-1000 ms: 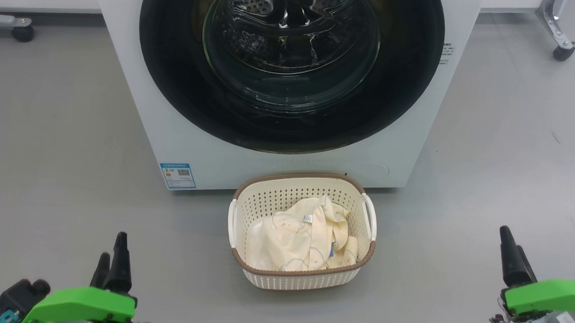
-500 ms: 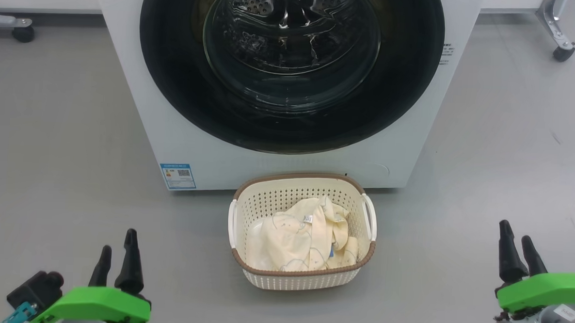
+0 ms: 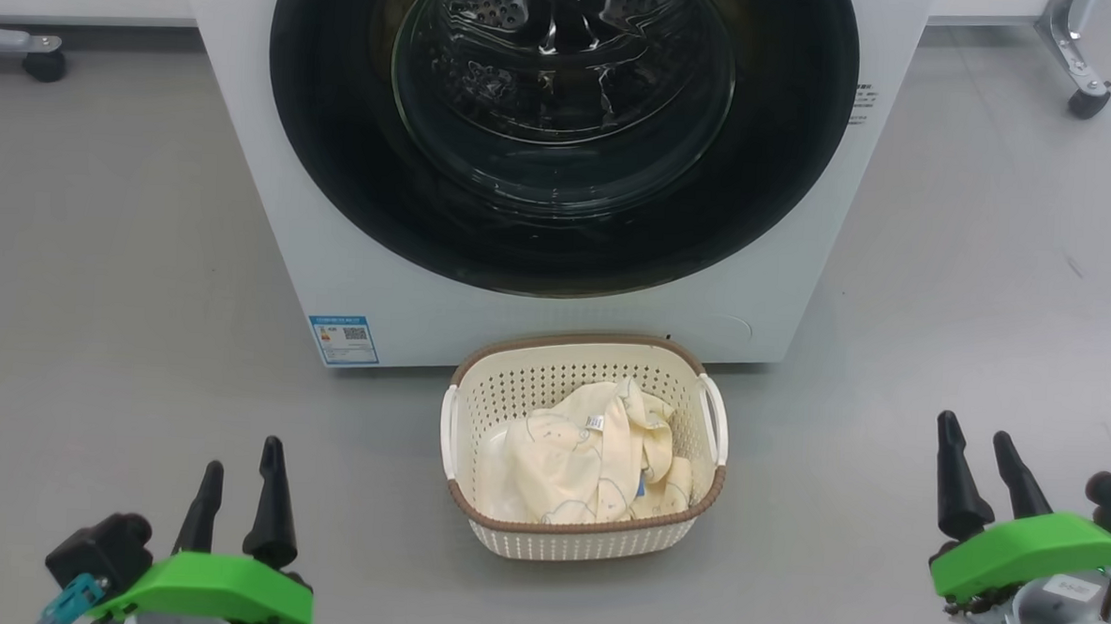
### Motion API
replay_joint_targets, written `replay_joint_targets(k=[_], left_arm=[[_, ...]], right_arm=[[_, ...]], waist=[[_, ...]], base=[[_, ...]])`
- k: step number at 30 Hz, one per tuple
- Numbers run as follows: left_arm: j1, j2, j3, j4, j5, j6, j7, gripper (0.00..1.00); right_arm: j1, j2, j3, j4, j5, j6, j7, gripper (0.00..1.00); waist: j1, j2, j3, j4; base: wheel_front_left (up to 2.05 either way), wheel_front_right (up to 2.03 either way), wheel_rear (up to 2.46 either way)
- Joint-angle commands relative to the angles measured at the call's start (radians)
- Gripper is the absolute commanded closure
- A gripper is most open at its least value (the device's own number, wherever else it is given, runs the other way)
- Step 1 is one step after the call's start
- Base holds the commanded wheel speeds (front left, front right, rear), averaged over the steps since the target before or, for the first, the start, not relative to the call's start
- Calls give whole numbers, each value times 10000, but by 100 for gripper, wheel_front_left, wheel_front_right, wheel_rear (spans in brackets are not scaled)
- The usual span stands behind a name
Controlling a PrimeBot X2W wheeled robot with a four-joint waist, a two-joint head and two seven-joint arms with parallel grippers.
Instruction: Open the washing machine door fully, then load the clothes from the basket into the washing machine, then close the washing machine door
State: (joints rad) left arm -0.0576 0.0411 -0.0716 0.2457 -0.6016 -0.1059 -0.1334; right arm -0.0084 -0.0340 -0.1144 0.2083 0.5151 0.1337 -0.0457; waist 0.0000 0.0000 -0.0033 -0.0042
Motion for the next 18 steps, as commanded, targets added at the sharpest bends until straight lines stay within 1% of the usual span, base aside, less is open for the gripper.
replay_joint_targets(k=[1, 18], left_arm=[[-555, 146, 163, -296, 371, -54, -156, 0], [-757, 188, -185, -150, 2438, -70, -685, 0]], right_arm=[[-534, -122, 202, -446, -390, -21, -119, 0], [-448, -119, 719, -988, -2626, -25, -299, 0]], waist=[[0, 0, 5, 5], [0, 0, 39, -1]], base=[[0, 0, 0], [0, 0, 0]])
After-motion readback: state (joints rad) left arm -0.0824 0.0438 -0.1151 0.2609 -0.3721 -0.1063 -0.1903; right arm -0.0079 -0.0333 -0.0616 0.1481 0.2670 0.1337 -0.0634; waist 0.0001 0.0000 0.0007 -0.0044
